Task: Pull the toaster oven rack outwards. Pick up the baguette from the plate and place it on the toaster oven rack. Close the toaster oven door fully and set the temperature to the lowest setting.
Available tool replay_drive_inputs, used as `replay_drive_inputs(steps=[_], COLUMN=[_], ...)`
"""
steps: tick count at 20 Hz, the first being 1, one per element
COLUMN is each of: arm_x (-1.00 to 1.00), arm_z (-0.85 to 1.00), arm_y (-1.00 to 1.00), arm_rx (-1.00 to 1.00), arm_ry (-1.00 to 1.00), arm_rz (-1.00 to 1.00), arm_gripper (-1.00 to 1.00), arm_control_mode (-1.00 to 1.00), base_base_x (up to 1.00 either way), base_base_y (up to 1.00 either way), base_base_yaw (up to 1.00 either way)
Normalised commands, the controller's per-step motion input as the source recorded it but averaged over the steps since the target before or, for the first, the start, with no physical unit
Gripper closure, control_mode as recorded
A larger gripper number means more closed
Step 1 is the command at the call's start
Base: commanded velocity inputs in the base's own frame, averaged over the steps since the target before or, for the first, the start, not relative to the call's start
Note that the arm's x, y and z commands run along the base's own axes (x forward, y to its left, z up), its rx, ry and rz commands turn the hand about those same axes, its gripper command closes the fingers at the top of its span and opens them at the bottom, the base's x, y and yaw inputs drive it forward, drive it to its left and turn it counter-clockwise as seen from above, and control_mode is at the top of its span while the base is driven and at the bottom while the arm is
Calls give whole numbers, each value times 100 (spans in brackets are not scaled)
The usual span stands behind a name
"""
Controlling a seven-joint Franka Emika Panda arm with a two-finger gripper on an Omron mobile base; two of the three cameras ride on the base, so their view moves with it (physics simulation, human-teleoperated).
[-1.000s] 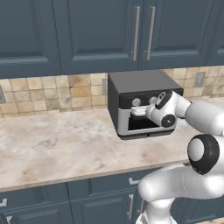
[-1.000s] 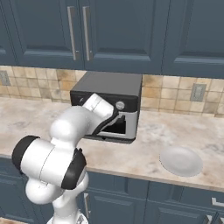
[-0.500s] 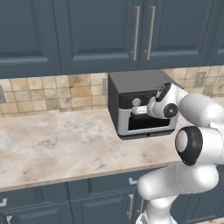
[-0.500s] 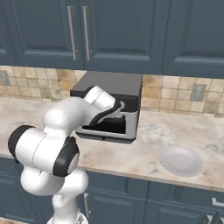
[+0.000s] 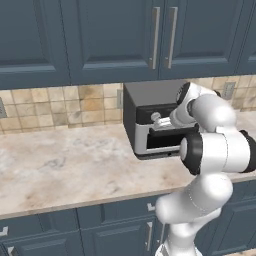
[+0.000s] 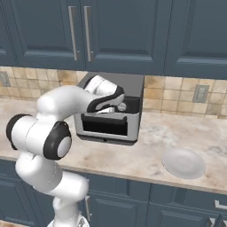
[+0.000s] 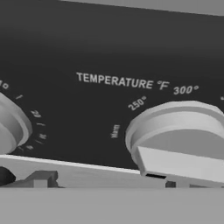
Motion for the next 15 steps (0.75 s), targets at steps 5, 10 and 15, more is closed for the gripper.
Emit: replay_drive_inputs(steps=[5,10,15], arm_x=[65,68,59], arm_z=[16,16,22], arm_y=[-59,-58,-17], arm_rx=[-23,-19,-38], arm_ry=[-10,-19,-41], arm_rz=[2,5,17], arm_gripper=[-100,-100,-100], arm_control_mode=[-100,-100,-100], base_base_x=[0,0,0], base_base_y=[0,0,0], base_base_yaw=[0,0,0])
